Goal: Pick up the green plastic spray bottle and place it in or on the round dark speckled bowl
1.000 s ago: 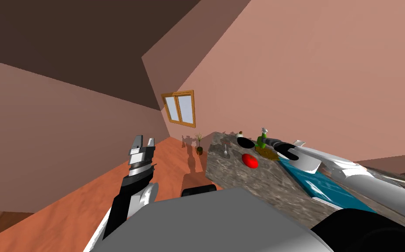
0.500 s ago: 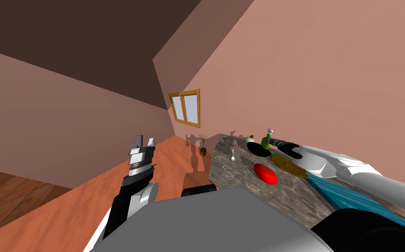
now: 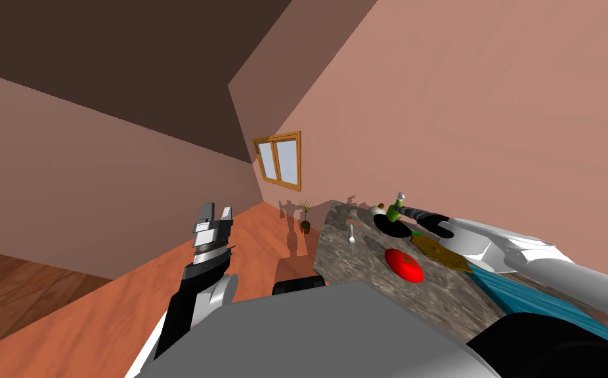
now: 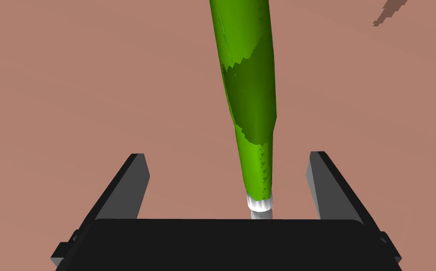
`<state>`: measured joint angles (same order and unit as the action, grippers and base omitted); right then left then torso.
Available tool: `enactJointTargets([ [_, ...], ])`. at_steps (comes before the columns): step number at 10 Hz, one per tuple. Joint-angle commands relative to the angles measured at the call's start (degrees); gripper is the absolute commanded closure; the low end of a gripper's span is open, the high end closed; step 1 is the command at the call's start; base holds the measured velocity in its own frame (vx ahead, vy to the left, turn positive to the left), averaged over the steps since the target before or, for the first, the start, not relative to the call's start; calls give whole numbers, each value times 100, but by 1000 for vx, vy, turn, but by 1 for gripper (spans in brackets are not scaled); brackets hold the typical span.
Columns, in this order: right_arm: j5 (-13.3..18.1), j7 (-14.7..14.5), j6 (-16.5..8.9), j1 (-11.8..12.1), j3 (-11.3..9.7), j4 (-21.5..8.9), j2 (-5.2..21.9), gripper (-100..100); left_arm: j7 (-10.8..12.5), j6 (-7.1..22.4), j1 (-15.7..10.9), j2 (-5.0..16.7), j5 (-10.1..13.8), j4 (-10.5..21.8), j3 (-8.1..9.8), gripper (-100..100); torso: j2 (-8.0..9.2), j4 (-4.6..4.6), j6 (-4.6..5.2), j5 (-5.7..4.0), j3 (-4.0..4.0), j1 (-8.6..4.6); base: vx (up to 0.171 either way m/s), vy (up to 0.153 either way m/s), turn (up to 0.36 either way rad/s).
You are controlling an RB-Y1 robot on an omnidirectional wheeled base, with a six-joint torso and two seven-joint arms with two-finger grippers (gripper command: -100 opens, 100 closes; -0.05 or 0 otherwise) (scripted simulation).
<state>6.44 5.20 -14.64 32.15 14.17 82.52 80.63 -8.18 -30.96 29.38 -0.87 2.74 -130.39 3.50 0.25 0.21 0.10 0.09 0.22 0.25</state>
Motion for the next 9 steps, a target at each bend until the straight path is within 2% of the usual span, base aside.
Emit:
enactJointTargets([
  [1, 0, 0, 0, 0, 0, 0, 0, -100, 0, 0, 0, 0, 0, 0, 0, 0, 0, 0, 0, 0, 0, 0, 0, 0, 0],
  [2, 0, 0, 0, 0, 0, 0, 0, 0, 0, 0, 0, 0, 0, 0, 0, 0, 1, 0, 0, 0, 0, 0, 0, 0, 0],
  [3, -137, 97, -71, 120, 49, 134, 247, -100, 0, 0, 0, 0, 0, 0, 0, 0, 1, 0, 0, 0, 1, 0, 15, -16, -93],
  [9, -547, 387, -284, 481, 196, 536, 986, -100, 0, 0, 0, 0, 0, 0, 0, 0, -4, -1, -1, 2, -2, 8, 16, -2, -66],
])
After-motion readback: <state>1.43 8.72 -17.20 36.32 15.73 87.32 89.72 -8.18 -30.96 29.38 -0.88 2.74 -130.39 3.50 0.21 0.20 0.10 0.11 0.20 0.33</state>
